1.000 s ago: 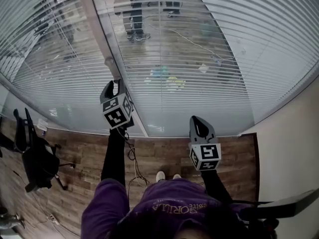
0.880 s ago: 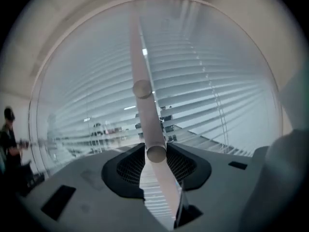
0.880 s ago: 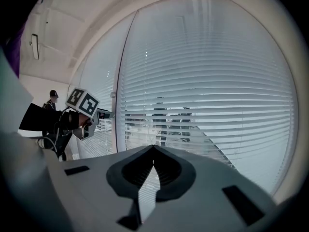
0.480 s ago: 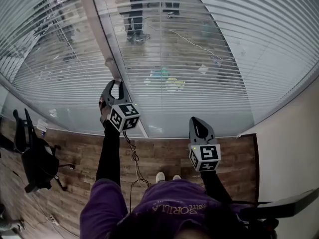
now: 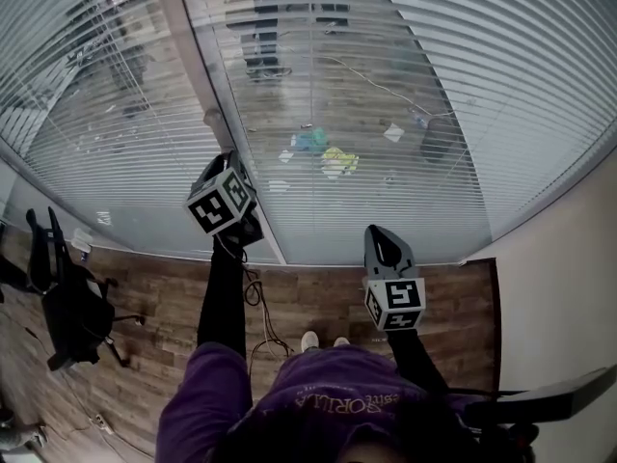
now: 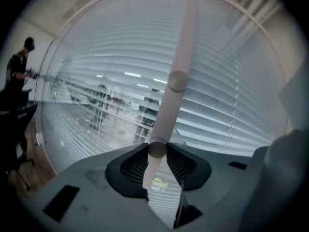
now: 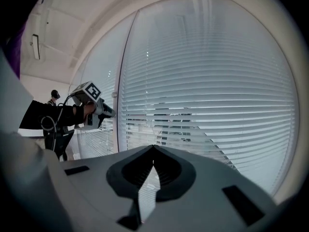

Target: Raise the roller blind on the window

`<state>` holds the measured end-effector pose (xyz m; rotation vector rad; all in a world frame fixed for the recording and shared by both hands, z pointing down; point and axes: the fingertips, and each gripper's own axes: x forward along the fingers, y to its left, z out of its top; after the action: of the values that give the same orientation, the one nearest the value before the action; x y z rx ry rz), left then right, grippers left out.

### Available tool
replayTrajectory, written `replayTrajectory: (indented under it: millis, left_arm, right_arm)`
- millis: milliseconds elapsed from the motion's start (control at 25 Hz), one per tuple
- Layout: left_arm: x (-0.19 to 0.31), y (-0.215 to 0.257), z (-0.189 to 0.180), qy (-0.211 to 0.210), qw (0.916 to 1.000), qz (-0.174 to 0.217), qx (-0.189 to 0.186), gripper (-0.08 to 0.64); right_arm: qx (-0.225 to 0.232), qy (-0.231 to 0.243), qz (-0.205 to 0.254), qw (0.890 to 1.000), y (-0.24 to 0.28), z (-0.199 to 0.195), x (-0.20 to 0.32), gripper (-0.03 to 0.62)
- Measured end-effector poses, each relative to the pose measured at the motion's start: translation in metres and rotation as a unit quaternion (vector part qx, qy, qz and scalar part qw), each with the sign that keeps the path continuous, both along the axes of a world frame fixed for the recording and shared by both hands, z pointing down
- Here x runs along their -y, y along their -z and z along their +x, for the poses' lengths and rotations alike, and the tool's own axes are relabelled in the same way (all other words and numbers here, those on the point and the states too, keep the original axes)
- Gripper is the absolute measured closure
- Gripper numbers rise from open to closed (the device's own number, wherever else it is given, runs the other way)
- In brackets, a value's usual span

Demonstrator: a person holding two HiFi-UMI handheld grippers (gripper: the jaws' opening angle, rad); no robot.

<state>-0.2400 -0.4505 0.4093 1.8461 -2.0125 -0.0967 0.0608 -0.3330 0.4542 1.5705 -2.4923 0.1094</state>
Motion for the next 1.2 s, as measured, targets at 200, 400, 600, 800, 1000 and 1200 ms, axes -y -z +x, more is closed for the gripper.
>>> replayTrajectory:
  millis: [200, 400, 600, 800, 1000, 1200]
  left_arm:
    - [-0.002, 0.001, -0.001, 0.022, 0.9929, 0.009, -0.117, 0.445]
    - [-0.002, 0.000, -0.001, 0.011, 0.9961, 0.024, -0.084, 0.445]
    - [-0.003, 0.001, 0.003, -0.009, 0.9902, 0.031, 0.136, 0.445]
    - [0.001, -0.004, 0.010, -0.027, 0.9423, 0.003, 0.334, 0.445]
    - [0.002, -0.006, 0.010, -0.024, 0.9101, -0.010, 0.414, 0.445]
    - [0.001, -0.004, 0.008, -0.035, 0.9539, -0.013, 0.298, 0.445]
  right_arm:
    - [0.001, 0.000, 0.001, 1.000, 0.001, 0.002, -0.003, 0.594]
    - [0.002, -0.002, 0.001, 1.000, 0.000, 0.004, -0.003, 0.594]
    - [0.002, -0.002, 0.001, 1.000, -0.001, 0.005, -0.003, 0.594]
    - [-0.001, 0.001, 0.001, 1.000, 0.000, 0.001, -0.004, 0.594]
    - [-0.002, 0.003, 0.001, 1.000, -0.001, 0.000, -0.003, 0.594]
    - [-0.004, 0.004, 0.003, 1.000, 0.001, -0.001, -0.005, 0.594]
